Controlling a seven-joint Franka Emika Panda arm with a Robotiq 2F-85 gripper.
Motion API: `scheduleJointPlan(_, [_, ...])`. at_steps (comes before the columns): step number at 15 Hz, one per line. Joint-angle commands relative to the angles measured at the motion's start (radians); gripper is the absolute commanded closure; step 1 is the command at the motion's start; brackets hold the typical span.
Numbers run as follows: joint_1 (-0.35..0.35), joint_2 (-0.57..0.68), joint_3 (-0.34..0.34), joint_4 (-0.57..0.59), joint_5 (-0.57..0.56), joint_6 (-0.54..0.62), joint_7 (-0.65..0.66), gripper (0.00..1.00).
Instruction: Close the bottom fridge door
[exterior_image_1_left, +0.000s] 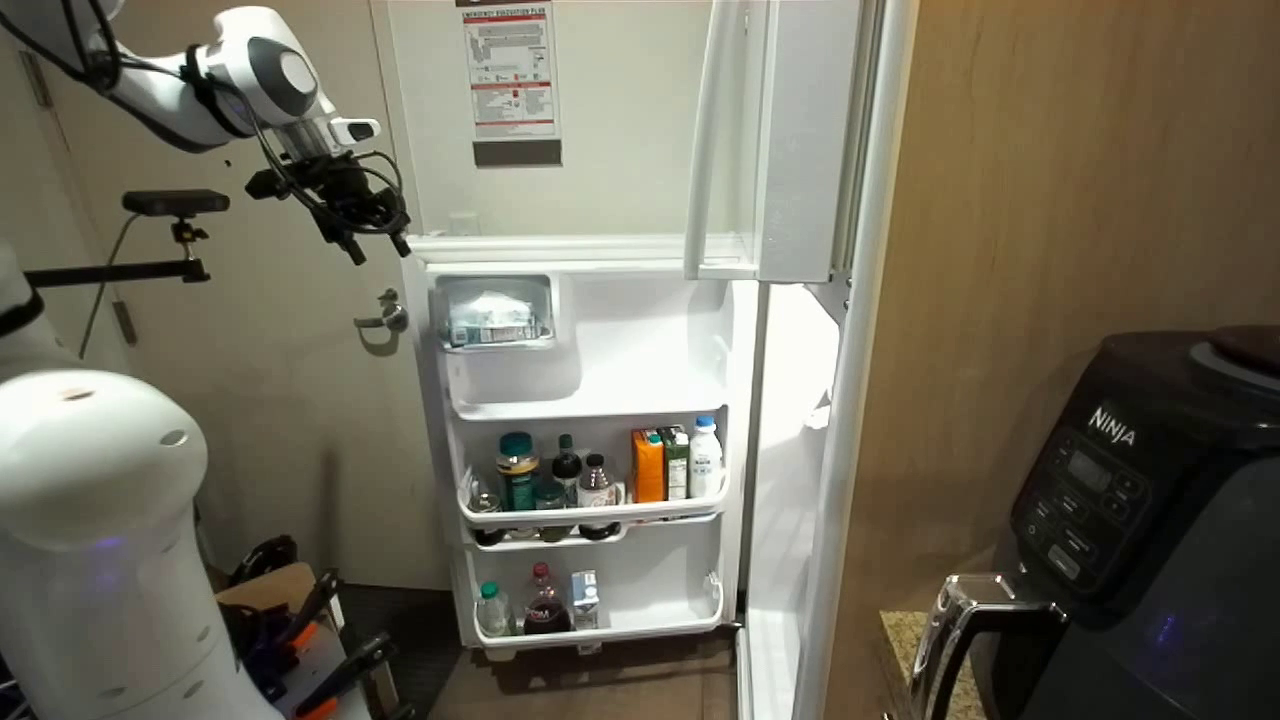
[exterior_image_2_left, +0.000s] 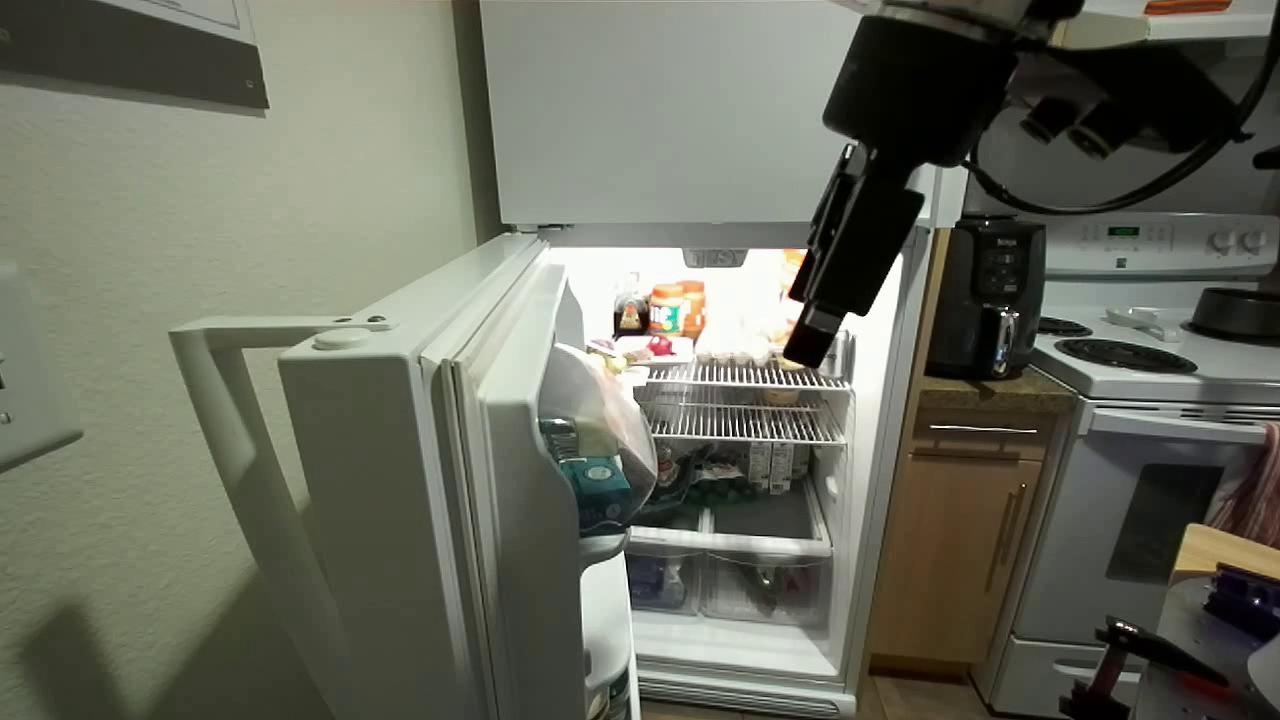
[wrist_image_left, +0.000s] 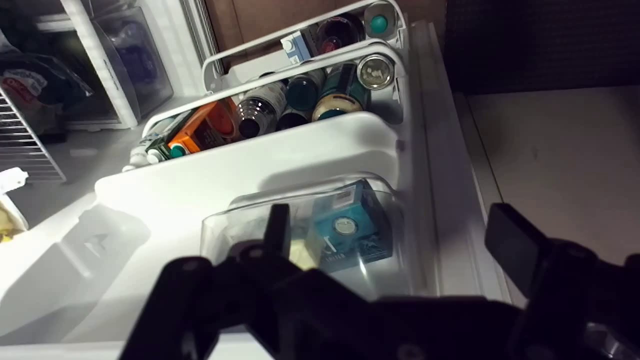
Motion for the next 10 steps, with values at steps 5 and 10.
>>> scheduleJointPlan(5, [0.013, 0.000, 0.065, 0.006, -0.017, 0.014, 0.021, 0.00])
scheduleJointPlan(10, [0.011, -0.006, 0.069, 0.004, 0.001, 0.000, 0.001, 0.00])
